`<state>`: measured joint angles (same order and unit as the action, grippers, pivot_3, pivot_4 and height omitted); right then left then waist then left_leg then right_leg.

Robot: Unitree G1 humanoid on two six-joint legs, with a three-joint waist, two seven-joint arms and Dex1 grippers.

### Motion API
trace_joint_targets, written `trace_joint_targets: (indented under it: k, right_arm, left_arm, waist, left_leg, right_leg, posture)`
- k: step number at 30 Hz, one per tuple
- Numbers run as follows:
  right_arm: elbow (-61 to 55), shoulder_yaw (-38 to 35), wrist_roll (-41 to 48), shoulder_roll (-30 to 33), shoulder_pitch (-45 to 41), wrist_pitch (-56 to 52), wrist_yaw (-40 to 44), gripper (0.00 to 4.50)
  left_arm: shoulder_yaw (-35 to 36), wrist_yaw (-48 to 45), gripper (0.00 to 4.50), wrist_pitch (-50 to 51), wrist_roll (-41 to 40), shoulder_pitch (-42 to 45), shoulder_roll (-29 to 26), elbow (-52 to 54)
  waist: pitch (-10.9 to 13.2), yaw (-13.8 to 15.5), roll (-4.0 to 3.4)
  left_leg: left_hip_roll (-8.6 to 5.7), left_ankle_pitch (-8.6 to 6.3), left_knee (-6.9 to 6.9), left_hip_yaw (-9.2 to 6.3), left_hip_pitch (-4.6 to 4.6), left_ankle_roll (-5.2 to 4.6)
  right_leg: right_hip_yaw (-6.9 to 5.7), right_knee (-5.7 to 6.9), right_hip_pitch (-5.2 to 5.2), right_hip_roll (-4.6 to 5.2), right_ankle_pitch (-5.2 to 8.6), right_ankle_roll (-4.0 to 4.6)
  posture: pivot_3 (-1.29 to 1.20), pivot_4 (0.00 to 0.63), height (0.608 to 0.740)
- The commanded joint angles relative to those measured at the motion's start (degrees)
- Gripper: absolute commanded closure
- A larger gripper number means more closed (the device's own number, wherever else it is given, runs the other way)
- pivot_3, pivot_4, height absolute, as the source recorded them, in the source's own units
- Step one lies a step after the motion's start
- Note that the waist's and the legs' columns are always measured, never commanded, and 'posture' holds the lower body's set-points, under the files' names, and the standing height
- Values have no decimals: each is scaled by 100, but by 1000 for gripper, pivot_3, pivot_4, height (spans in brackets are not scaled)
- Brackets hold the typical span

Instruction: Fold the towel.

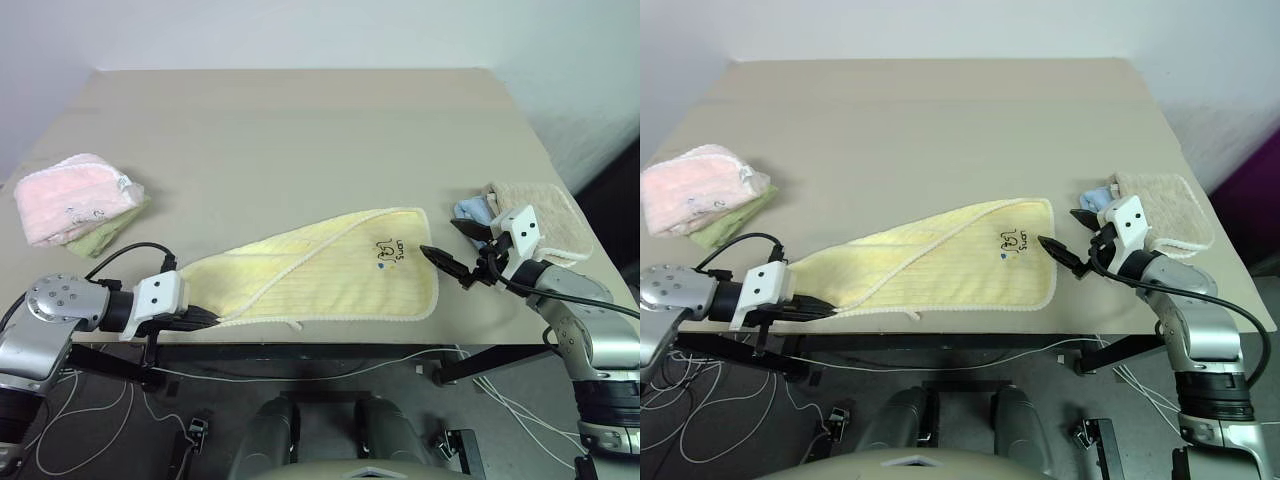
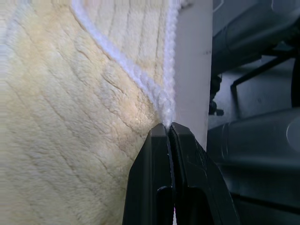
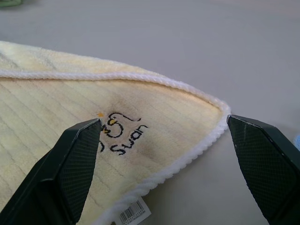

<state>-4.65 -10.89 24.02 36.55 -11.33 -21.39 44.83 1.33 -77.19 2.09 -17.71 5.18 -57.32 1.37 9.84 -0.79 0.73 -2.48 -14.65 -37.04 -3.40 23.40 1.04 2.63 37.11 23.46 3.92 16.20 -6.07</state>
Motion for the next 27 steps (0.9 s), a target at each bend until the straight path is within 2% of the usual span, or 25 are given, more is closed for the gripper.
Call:
trace_joint_targets:
  k: [1, 4, 7, 11, 16, 27]
  right_arm:
    - [-140, -56, -3, 75, -156, 148, 57, 0]
    - [-245, 18, -108, 181, -238, 190, 133, 0]
    - [-239, 212, -341, 297, -490, 314, 188, 0]
    - [359, 700, -1017, 479, -1118, 686, 236, 0]
    - [1964, 1204, -1680, 359, -2285, 1417, 319, 0]
    - [5399, 1688, -2460, -22, -3809, 2844, 557, 0]
  left_arm:
    - [487, 190, 4467, 427, -586, 184, 128, 235]
    - [794, 319, 4467, 817, -924, 319, 159, 245]
    - [996, 508, 4467, 899, -860, 361, 122, 141]
    - [1128, 651, 4467, 966, -799, 313, 124, 142]
    - [1270, 672, 4467, 895, -684, -59, 44, 231]
    - [1628, 867, 4467, 847, -624, -608, 70, 424]
  waist:
    - [0, 1, 0]
    - [0, 1, 1]
    - [0, -12, 0]
    - [0, -28, 0]
    - [1, -32, -1]
    - [3, -40, -4]
  left_leg:
    - [0, 0, 0, 0, 0, 0]
    - [0, 0, -3, -2, 0, 0]
    - [0, 0, -3, -1, 0, 0]
    - [5, 0, -3, 2, -1, 0]
    - [5, 0, -3, 9, -1, 0]
    - [5, 0, -1, 8, 0, 1]
  right_leg:
    - [0, 0, 0, 0, 0, 0]
    - [-1, 3, 0, -1, 0, 0]
    - [0, 3, 1, -4, 0, 0]
    - [2, 5, 4, -14, 0, 0]
    - [5, 5, 7, -15, 0, 0]
    - [6, 4, 9, -8, 0, 1]
  posture:
    - [0, 150, 740]
    - [0, 150, 740]
    - [0, 150, 740]
    - [0, 150, 740]
    - [0, 150, 740]
    - [0, 150, 740]
